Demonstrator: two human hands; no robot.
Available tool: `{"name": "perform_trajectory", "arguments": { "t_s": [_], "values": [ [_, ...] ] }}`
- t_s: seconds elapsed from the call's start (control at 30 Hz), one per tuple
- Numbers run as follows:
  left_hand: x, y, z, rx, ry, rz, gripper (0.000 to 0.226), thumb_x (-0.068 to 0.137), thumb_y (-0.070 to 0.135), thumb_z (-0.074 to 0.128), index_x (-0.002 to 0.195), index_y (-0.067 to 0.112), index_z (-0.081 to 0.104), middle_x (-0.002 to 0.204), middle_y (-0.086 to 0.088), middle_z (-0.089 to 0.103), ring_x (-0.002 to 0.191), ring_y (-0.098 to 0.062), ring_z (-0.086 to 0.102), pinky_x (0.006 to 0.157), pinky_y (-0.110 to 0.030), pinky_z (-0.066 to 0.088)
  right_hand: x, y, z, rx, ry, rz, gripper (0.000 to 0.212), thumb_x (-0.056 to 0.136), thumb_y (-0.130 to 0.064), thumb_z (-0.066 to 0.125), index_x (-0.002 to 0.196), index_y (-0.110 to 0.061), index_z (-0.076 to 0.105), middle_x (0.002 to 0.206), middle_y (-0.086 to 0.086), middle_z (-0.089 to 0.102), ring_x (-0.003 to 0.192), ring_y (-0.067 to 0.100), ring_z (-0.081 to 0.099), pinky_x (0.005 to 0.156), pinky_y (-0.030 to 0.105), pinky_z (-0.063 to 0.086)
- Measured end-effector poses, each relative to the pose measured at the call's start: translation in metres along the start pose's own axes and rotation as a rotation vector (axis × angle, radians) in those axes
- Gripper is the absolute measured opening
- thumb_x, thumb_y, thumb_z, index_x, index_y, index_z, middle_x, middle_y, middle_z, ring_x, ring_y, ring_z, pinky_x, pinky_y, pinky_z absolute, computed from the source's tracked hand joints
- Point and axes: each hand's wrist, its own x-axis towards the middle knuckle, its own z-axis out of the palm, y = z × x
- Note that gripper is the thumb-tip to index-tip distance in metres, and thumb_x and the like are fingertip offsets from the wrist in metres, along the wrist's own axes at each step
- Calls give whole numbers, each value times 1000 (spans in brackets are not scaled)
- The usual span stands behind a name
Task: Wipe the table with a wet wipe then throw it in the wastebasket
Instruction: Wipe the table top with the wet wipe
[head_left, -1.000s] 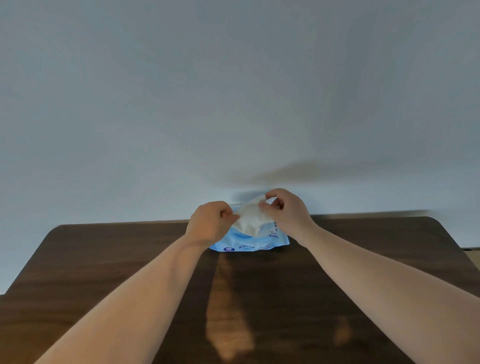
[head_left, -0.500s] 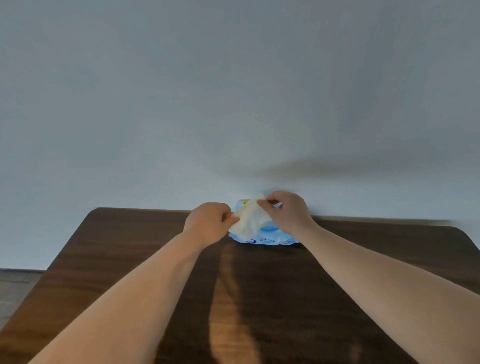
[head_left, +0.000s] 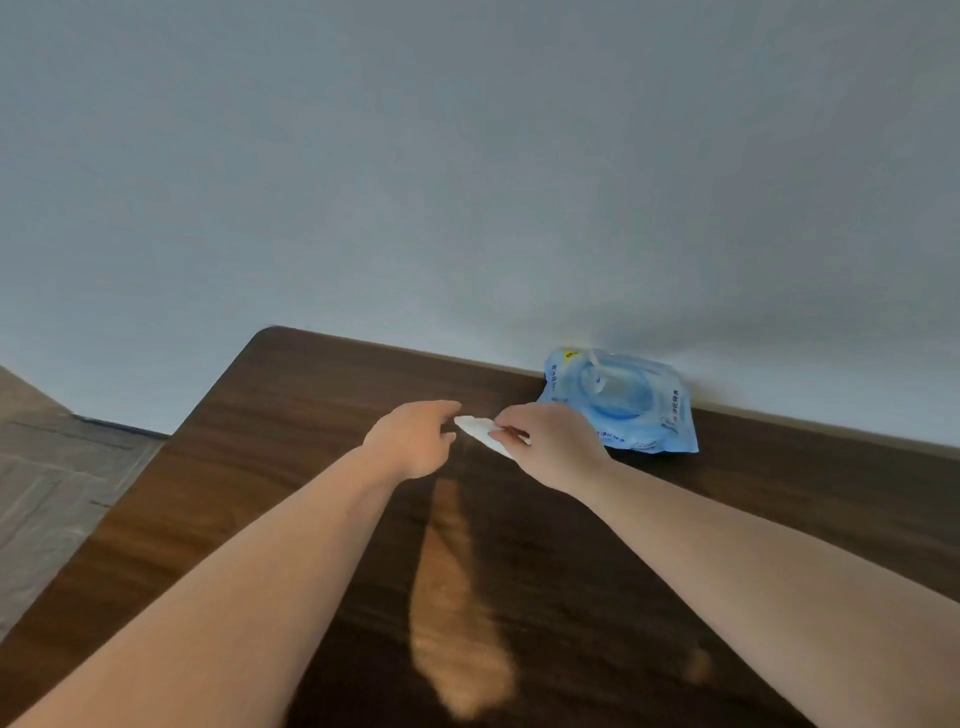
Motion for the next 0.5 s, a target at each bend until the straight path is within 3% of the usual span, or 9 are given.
{"name": "perform_trajectory", "arguments": {
  "t_s": [0.1,0.17,0.23,0.3,0.4,0.5],
  "values": [
    [-10,-27,13,24,-117,-87,53,98,30,46,148,27,27,153,2,34,138,-23,34,111,-39,33,-1,-11,33,31,-279,-5,36,96,-44,45,119,-22,63,116,1,66,99,17,60,74,24,42],
    [-17,-44,16,35,-160,-140,55,98,34,45,149,28,23,155,2,29,140,-23,30,111,-39,31,-2,-19,51,56,-419,2,40,99,-43,37,122,-21,61,115,1,64,97,14,59,73,21,41],
    [-25,-59,18,63,-191,-181,56,98,38,43,149,28,21,155,1,28,141,-24,28,111,-40,30,-2,-24,66,11,-386,5,37,101,-36,34,114,-16,62,101,3,66,83,10,57,62,15,35],
    [-30,-73,17,88,-207,-213,57,98,40,40,150,27,19,155,-2,27,142,-26,26,111,-42,31,2,-24,79,-96,-327,50,31,102,-30,35,114,-15,59,96,3,64,83,11,57,63,14,38],
    [-37,-93,15,100,-212,-247,58,98,42,38,150,25,18,155,-4,27,141,-28,26,111,-45,31,9,-21,99,-226,-357,213,34,100,-20,43,133,-15,45,127,8,56,112,21,56,87,29,47],
    [-43,-109,16,142,-220,-245,64,98,46,36,151,21,10,159,-3,15,145,-26,12,115,-45,23,9,-24,119,-257,-403,312,53,102,-28,32,148,-6,16,156,14,21,143,28,23,112,38,27]
  ]
}}
